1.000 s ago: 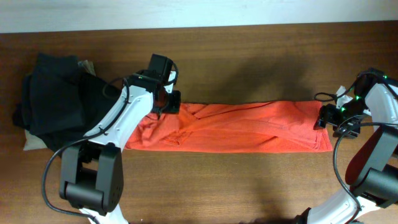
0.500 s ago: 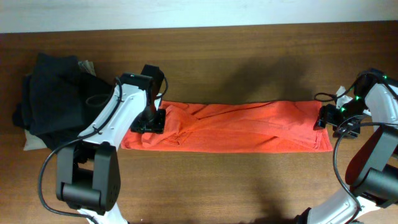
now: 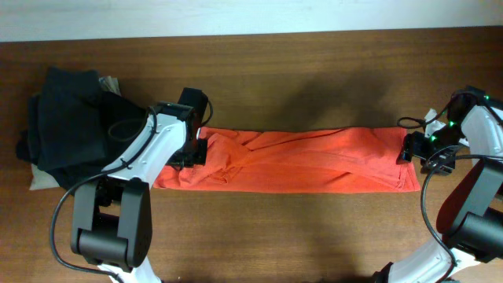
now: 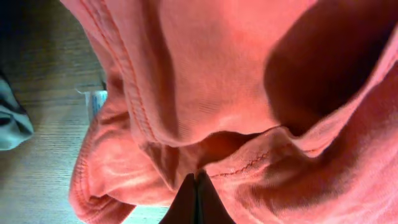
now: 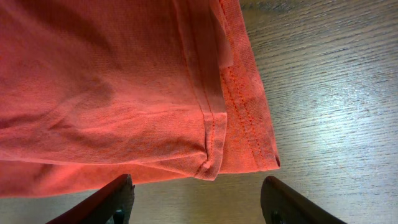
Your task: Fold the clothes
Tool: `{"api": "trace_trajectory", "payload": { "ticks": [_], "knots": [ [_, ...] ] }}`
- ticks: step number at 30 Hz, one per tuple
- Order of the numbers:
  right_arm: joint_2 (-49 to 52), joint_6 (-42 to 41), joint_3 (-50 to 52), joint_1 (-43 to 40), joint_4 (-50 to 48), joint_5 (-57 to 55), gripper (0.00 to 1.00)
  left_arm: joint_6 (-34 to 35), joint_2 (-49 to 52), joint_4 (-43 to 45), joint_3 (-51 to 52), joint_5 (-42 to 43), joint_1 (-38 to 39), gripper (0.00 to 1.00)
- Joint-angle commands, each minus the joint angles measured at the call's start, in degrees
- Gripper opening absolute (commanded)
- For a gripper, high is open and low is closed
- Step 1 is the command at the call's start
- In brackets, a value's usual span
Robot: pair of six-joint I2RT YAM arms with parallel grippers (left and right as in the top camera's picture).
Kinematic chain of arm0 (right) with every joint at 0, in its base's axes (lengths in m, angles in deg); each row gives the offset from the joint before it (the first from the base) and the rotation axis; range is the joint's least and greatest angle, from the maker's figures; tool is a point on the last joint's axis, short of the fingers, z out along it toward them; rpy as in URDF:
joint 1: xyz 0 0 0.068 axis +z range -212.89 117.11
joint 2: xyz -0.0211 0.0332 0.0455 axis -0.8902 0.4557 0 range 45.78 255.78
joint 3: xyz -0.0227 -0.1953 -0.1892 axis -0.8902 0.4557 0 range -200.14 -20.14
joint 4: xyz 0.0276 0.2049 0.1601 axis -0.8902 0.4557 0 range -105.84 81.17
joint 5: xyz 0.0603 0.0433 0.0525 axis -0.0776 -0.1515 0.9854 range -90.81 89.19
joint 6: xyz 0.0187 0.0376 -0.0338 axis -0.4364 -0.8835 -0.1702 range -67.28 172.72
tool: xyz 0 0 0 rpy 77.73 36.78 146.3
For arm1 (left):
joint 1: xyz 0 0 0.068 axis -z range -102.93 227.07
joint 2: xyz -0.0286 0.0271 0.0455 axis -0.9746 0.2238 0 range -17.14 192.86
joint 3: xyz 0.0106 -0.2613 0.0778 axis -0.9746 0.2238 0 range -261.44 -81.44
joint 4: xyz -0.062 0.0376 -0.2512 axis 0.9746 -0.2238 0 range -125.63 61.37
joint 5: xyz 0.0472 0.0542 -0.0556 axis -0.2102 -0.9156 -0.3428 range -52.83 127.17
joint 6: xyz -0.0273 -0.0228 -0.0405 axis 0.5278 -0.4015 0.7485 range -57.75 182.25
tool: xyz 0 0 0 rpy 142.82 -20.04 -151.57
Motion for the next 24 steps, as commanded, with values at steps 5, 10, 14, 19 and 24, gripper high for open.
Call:
{"api": "trace_trajectory", "payload": {
  "ticks": [5, 10, 14, 19, 24],
  "knots": [
    [-0.66, -0.42, 0.31, 0.0, 0.04, 0.74, 0.7, 2.78, -3.08, 3.65, -2.89, -6.01, -5.95, 0.0],
    [-0.66, -0.42, 0.31, 0.0, 0.07, 0.74, 0.7, 2.67, -3.15, 2.67, -2.64, -1.46, -6.25, 0.53],
    [-0.66, -0.37, 0.31, -0.07, 0.07, 0.7, 0.7, 2.73, -6.19, -0.26, -6.47, 0.28, -6.86, 0.53],
    [-0.5, 3.78, 1.73, -0.07, -3.74, 0.72, 0.79, 2.73, -8.07, -2.23, -6.56, 16.81, -6.08, 0.53],
    [1.4, 5.86, 4.59, -0.07, -12.87, 0.72, 0.82, 2.73, -8.07, -3.3, -6.56, 16.79, -5.6, 0.53]
  ]
}}
